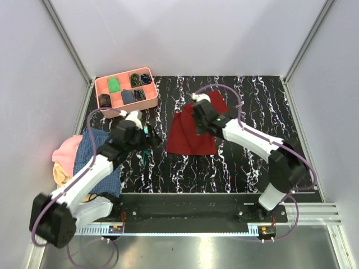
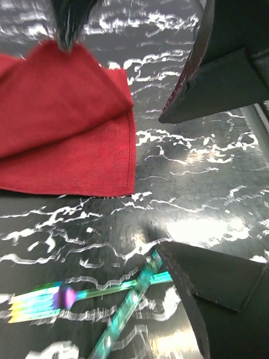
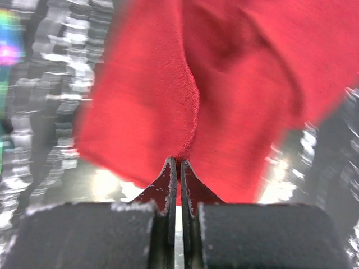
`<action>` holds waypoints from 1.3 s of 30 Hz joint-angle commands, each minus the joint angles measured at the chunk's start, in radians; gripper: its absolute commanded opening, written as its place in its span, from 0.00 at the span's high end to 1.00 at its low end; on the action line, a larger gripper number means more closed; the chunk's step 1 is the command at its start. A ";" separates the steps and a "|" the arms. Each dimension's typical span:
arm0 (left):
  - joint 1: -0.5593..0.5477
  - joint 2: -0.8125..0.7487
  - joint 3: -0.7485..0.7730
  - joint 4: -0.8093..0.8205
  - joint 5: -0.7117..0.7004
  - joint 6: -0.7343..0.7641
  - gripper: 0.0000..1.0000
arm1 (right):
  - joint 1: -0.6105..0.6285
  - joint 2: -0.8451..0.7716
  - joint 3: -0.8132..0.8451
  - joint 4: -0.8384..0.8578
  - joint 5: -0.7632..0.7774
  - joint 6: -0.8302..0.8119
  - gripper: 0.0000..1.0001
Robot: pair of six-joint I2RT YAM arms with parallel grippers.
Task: Fold the napkin, place the utensils inside, and roll it up
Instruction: Flatten the napkin out
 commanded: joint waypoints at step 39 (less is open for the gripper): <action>-0.281 0.697 0.150 0.165 -0.280 -0.139 0.67 | -0.231 -0.339 -0.408 0.068 0.006 0.062 1.00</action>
